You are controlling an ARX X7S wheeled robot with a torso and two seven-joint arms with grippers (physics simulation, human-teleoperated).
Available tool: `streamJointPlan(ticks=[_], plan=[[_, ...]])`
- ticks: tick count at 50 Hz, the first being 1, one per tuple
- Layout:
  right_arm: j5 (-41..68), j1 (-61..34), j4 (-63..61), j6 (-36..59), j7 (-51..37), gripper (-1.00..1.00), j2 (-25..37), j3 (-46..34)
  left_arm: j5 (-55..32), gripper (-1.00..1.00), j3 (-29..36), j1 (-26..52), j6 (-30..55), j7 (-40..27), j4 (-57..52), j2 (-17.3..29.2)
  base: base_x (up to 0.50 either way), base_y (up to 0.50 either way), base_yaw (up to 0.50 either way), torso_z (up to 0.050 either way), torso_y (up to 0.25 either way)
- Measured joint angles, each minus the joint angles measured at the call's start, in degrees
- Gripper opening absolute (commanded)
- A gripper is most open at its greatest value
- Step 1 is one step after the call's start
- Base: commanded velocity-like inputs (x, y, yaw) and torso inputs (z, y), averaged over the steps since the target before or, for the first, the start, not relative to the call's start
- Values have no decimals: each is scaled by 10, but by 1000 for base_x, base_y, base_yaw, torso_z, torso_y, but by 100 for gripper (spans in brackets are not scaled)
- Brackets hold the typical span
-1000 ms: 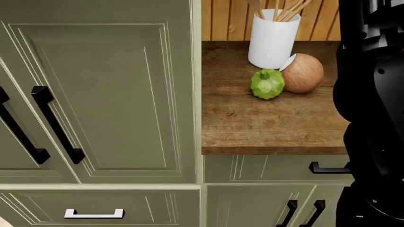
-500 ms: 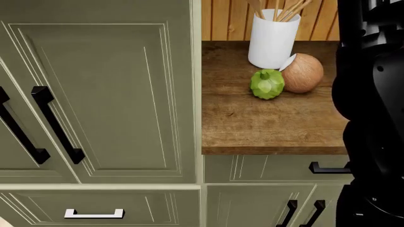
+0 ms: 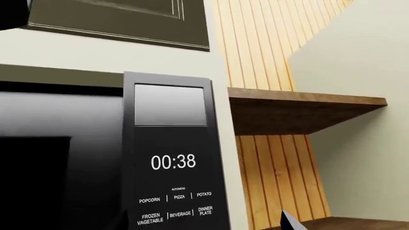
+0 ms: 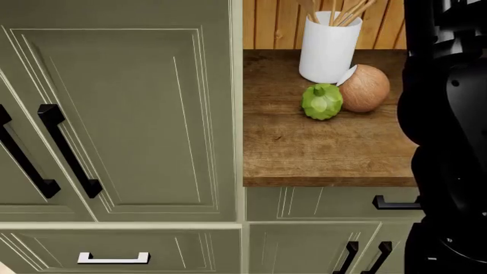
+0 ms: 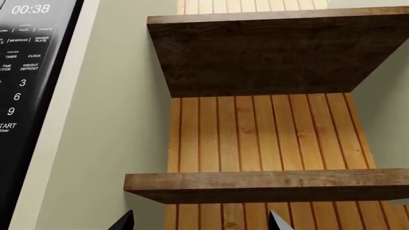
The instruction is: Open the microwave door
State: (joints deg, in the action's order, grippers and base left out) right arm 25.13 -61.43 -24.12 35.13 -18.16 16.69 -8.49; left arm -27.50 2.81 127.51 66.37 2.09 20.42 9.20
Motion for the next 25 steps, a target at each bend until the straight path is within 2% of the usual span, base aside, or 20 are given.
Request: streamJointPlan(ticks=[16,25], plan=[[3,0,0,-2,-3,100,1,-3,-31,100,-56,-23,139,-36,-153,19,0,0,0,0,0],[4,-2,1,-2,-5,100,2,-4,-42,100,-85,-33,175,-58,-192,2,0,0,0,0,0]])
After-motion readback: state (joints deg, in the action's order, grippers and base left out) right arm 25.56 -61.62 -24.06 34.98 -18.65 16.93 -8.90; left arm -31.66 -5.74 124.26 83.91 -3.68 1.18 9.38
